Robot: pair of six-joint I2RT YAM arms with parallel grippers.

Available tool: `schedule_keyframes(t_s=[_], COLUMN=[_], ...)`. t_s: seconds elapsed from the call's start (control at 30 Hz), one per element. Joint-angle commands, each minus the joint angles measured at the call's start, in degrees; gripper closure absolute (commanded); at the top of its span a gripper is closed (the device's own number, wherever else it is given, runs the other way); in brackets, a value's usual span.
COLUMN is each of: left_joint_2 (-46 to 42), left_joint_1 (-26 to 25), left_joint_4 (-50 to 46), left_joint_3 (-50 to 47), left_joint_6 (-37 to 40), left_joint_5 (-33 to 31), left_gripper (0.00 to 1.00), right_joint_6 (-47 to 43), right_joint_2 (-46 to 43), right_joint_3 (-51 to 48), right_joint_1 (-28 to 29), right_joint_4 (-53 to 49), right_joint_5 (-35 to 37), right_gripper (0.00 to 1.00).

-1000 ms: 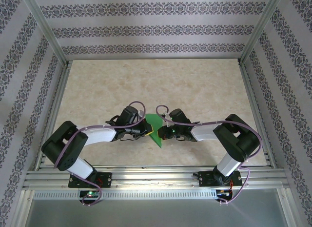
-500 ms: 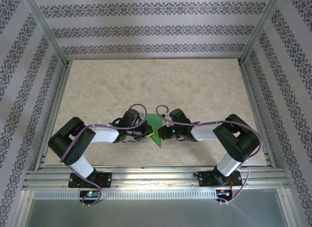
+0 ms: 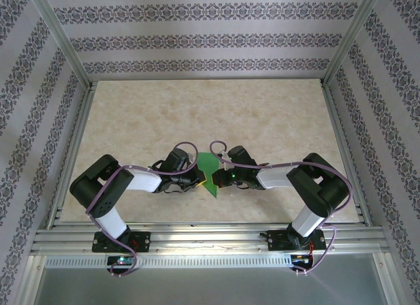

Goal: Fold a paper plane with a square sheet of paper (pick it up from the middle)

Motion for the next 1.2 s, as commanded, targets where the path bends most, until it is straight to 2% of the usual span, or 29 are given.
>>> schedule_keyframes(t_s=[0.0,0.07,0.2,0.33,0.47,0.57,0.67,1.17], left_joint_2=[1.2,1.1,1.4,1.4,1.5,1.5,1.5,1.8], left_joint_1=[-0.7,-0.7,-0.7,-0.8,-0.8,-0.8,-0.8,-0.8], left_joint_4=[0.7,0.5,0.0,0.3,0.6,0.8,0.9,1.7], left_joint_3=[-1.3,-1.4,-0.8,-0.7,-0.8,-0.7,-0.8,-1.0], left_joint_6=[0.5,0.5,1.0,0.9,0.7,0.8,0.8,0.7], left_joint_5=[-1.1,-1.1,-0.7,-0.8,-0.8,-0.7,-0.6,0.1], left_gripper=[1.0,1.0,1.0,1.0,1.0,1.0,1.0,1.0], right_joint_6=[0.0,0.4,0.8,1.1,4.3,6.0,6.5,7.7], right_joint_2=[0.1,-1.6,-7.3,-12.9,-14.0,-11.6,-9.4,-1.6], right_joint_3=[1.3,1.9,3.0,3.7,3.1,4.5,6.4,10.7], right_joint_1=[-0.4,-0.5,-1.0,-1.4,-0.4,2.7,5.3,7.9], right_joint_4=[-2.2,-3.3,-8.4,-16.2,-14.8,-15.8,-18.3,-21.6], right_joint_5=[-0.2,-0.3,0.5,1.5,-7.3,-9.4,-7.3,-2.9], right_gripper=[0.94,0.88,0.69,0.62,0.71,0.83,0.92,0.95])
